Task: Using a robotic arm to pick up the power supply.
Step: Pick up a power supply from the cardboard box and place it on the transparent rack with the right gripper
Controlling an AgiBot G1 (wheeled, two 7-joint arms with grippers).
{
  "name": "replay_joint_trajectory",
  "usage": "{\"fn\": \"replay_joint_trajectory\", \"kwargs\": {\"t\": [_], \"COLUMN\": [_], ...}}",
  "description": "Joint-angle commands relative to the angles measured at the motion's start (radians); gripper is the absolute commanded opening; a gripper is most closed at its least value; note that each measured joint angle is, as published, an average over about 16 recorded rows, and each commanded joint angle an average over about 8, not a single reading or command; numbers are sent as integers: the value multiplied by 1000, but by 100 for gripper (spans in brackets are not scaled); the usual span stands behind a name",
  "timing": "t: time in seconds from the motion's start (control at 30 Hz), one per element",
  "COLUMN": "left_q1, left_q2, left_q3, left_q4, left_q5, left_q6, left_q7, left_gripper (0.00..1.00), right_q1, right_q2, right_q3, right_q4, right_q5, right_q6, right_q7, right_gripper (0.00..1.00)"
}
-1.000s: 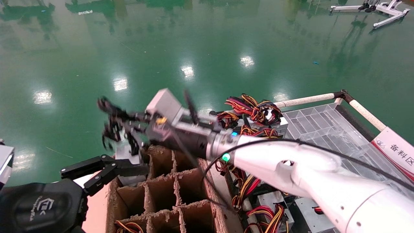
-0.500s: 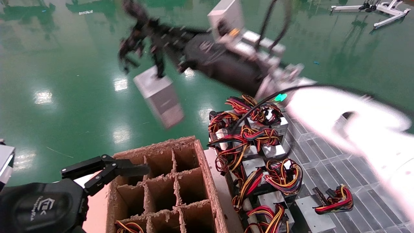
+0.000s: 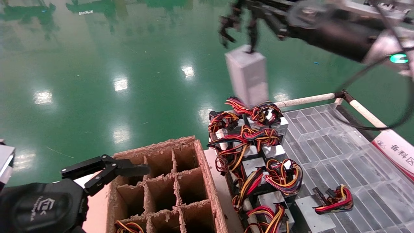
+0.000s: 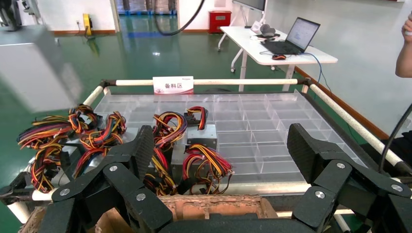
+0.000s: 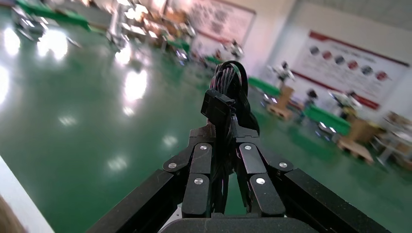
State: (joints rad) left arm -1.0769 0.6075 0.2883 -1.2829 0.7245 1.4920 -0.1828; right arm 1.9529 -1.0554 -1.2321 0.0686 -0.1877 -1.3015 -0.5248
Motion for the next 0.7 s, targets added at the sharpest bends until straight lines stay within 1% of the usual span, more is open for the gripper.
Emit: {"fn": "replay_joint_trajectory", "kwargs": {"t": [0.03, 0.2, 0.37, 0.53, 0.7], "left_q1": [0, 0, 0, 0, 0], "left_q2": [0, 0, 0, 0, -1], "left_q3": [0, 0, 1, 1, 1], "left_q4": [0, 0, 0, 0, 0], "left_q5": [0, 0, -1, -1, -1], "left_q6": [0, 0, 0, 0, -1], "left_q7": [0, 0, 0, 1, 1], "left_gripper": [100, 100, 100, 100, 100], "right_q1": [16, 38, 45, 40, 16], "right_q2": [30, 109, 167, 196, 204], "right_q3": [-12, -32, -59, -95, -117], "right_q4": [-22, -61, -88, -102, -106], "right_q5": [-18, -47, -86, -139, -171], "right_q6": [-15, -37, -37, -19, 11], "right_q7": [7, 23, 48, 85, 113], "right_gripper": [0, 0, 0, 0, 0]}}
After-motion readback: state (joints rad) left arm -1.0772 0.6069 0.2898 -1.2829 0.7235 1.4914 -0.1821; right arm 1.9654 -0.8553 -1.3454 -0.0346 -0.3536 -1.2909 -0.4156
